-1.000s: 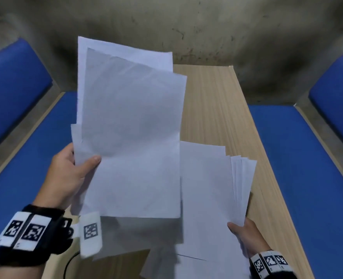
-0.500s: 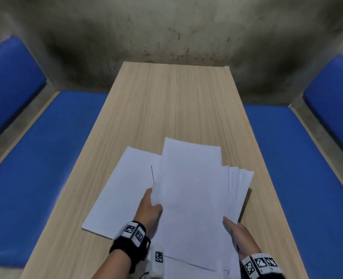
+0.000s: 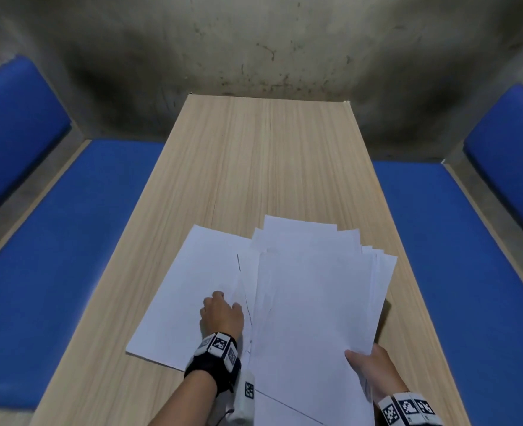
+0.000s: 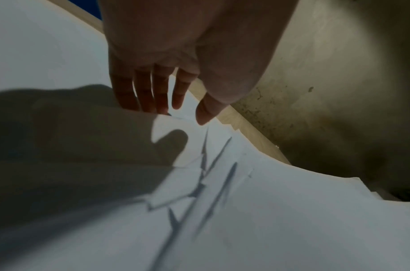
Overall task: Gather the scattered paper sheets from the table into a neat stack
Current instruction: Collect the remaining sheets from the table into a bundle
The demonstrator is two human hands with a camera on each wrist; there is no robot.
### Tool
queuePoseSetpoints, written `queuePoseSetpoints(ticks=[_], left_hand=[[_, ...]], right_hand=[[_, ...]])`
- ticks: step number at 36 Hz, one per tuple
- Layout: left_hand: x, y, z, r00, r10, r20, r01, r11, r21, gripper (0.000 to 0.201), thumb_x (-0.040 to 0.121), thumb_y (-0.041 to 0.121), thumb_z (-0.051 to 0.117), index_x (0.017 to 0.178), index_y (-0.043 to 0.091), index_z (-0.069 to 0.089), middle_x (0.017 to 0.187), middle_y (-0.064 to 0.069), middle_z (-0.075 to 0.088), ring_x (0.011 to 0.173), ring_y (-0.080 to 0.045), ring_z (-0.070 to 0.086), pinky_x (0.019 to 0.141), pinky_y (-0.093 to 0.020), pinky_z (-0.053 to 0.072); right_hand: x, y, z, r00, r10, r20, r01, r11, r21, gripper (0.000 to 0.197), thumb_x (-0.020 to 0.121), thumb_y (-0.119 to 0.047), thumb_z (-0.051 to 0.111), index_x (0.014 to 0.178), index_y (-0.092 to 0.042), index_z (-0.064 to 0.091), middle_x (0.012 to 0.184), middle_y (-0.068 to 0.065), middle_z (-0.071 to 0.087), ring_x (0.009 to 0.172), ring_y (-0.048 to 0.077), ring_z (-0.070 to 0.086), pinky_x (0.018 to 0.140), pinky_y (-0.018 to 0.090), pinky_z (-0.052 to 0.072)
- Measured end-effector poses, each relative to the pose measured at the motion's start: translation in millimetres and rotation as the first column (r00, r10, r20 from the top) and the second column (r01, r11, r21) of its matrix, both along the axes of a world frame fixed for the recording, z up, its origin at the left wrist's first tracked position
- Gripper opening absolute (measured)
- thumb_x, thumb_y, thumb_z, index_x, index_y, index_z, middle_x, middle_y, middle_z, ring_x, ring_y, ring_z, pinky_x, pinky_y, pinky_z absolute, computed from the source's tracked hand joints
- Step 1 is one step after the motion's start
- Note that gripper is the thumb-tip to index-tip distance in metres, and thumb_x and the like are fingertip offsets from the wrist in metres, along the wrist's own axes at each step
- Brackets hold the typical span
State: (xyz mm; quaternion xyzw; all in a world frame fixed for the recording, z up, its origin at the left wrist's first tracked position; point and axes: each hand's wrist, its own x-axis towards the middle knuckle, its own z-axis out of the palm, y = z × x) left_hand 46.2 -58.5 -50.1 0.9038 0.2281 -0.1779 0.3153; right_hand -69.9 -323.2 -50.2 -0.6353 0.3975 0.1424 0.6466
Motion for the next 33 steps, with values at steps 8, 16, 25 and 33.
queuePoseSetpoints(ticks=[8,16,25,33], left_hand=[[7.2,-1.0,-2.9,0.998,-0.062,-0.006,0.06,0.983,-0.173,0.015,0.086,0.021,0.064,0.087,0.006,0.064,0.092,-0.008,0.071,0.083,-0.025,0.064,0.069,-0.026,0.049],[3.3,36.2,-1.7,0.986,0.085,0.146,-0.06,0.984,-0.169,0.023,0.086,0.011,0.061,0.07,-0.006,0.059,0.063,-0.006,0.058,0.057,-0.02,0.05,0.051,-0.023,0.034],[1.0,104.4,5.0,0.978,0.184,0.101,-0.192,0.978,0.079,0.018,0.086,0.014,0.058,0.072,0.006,0.064,0.082,-0.014,0.066,0.069,-0.031,0.057,0.061,-0.033,0.049],[7.9,125.9,0.5,0.959,0.276,-0.065,-0.261,0.95,0.174,0.084,0.075,0.058,0.067,0.136,0.008,0.04,0.138,-0.021,0.037,0.127,-0.039,0.036,0.094,-0.055,0.042]], right_hand=[[-4.7,0.3,-3.7,1.0,-0.03,-0.008,0.03,0.999,-0.015,0.021,0.085,0.008,0.056,0.098,-0.007,0.061,0.091,0.009,0.069,0.086,0.029,0.065,0.068,0.032,0.05],[-5.2,-3.1,-0.3,0.998,-0.061,0.003,0.061,0.998,0.005,0.023,0.086,0.006,0.057,0.105,-0.006,0.061,0.097,0.012,0.07,0.092,0.033,0.066,0.072,0.036,0.052],[-2.7,-6.0,4.2,0.998,-0.067,0.016,0.067,0.997,0.03,0.021,0.087,0.009,0.056,0.102,-0.004,0.061,0.095,0.014,0.068,0.089,0.033,0.064,0.072,0.037,0.051],[-3.3,-0.3,2.9,0.995,-0.089,0.035,0.086,0.994,0.064,0.026,0.087,0.01,0.055,0.109,-0.003,0.058,0.097,0.016,0.068,0.09,0.034,0.064,0.07,0.036,0.05]])
